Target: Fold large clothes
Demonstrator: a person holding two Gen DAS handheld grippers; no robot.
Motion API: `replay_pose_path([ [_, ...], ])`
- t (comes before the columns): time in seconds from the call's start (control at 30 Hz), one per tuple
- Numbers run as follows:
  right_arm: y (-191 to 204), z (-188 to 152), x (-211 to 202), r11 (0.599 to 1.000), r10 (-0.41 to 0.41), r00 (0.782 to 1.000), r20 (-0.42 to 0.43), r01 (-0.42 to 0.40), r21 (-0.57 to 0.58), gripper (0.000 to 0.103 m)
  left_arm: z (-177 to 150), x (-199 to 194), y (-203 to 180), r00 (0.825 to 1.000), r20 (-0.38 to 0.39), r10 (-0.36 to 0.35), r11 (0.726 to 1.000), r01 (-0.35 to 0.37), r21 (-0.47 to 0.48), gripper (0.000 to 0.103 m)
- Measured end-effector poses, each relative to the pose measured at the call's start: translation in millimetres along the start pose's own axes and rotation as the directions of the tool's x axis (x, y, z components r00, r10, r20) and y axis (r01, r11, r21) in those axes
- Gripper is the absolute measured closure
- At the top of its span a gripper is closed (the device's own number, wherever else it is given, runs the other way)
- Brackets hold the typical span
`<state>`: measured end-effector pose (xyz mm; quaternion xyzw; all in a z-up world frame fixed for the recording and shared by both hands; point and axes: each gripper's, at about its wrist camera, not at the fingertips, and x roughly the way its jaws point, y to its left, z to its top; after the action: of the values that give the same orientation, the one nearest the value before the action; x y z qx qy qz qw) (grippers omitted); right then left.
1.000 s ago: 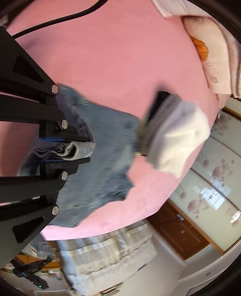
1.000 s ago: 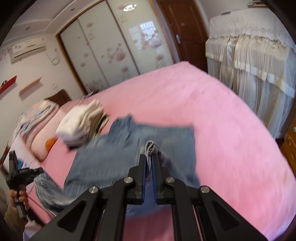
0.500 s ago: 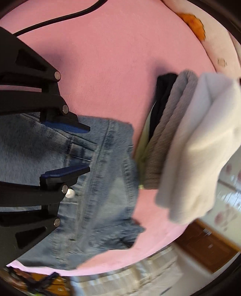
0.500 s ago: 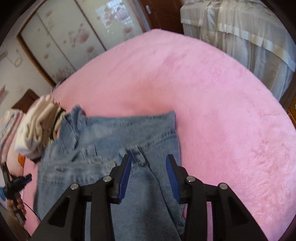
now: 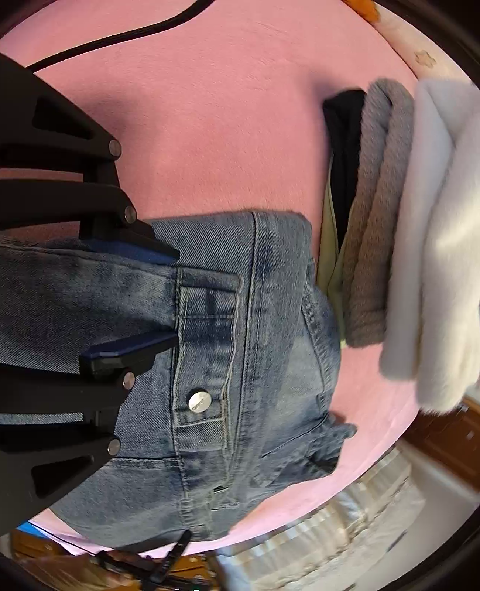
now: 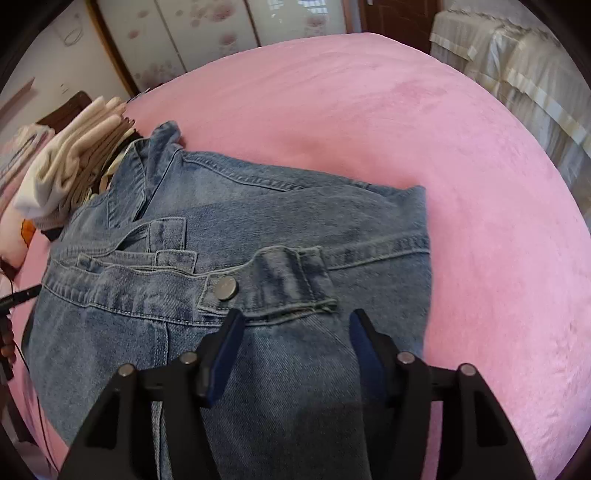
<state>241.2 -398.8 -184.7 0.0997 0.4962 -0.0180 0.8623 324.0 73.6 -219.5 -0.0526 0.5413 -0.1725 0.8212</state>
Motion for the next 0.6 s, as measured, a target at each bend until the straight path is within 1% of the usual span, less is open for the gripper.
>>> replay_pose_path([
  [0.03,4.0,0.3,2.2,1.0,-0.011,1.0,0.003,0.011,-0.023,0.035,1.4,3.1,-2.3,1.0,-0.014,-0.009,1.0,0.009,0.025,0.054],
  [0.1,7.9,0.2,4.7,0.998,-0.028,1.0,0.009,0.028,-0.049,0.035,3.5,8.3,-5.6,0.999,-0.034,-0.006,0.998,0.008,0.058,0.048],
  [0.2,8.8,-3.4,6.7,0.997,-0.036,0.999,0.028,0.038,-0.06,0.035,5.6,16.7,-12.0,0.999,-0.05,0.019,0.995,-0.014,0.099,0.046],
  [0.23,7.7,-5.2,6.2,0.998,-0.03,0.999,0.031,0.032,-0.054,0.037,5.6,18.2,-12.8,0.998,-0.05,0.025,0.994,-0.019,0.103,0.046],
  [0.27,8.1,-5.6,5.9,0.998,-0.025,0.999,0.03,0.027,-0.054,0.046,5.1,19.4,-13.1,0.998,-0.049,0.029,0.994,-0.023,0.105,0.046],
  [0.3,8.2,-6.6,4.6,0.998,-0.032,0.999,0.035,0.034,-0.054,0.049,4.2,19.2,-12.6,0.999,-0.044,0.029,0.994,-0.024,0.103,0.047],
  [0.33,7.7,-8.2,1.8,0.998,-0.041,0.998,0.042,0.043,-0.055,0.062,2.9,18.2,-12.6,0.999,-0.035,0.022,0.995,-0.019,0.098,0.055],
  [0.37,6.6,-9.9,-1.4,0.998,-0.045,0.998,0.048,0.047,-0.052,0.074,1.2,16.2,-13.1,0.999,-0.018,0.034,0.995,-0.033,0.093,0.061],
  [0.4,5.1,-11.9,-4.9,0.997,-0.06,0.997,0.056,0.062,-0.046,0.08,-0.6,13.8,-13.2,0.999,-0.005,0.044,0.996,-0.044,0.082,0.07],
  [0.43,3.7,-13.0,-7.5,0.997,-0.06,0.996,0.059,0.063,-0.041,0.085,-2.4,11.3,-13.8,0.998,0.009,0.059,0.996,-0.059,0.067,0.078],
  [0.53,6.6,-19.5,-21.0,0.995,-0.093,0.991,0.095,0.096,-0.029,0.089,-11.6,-1.9,-18.6,0.989,0.066,0.134,0.99,-0.136,0.036,0.081],
  [0.6,10.5,-21.7,-30.7,0.993,-0.114,0.985,0.128,0.118,-0.025,0.09,-18.1,-11.4,-30.5,0.97,0.108,0.216,0.974,-0.222,0.039,0.082],
])
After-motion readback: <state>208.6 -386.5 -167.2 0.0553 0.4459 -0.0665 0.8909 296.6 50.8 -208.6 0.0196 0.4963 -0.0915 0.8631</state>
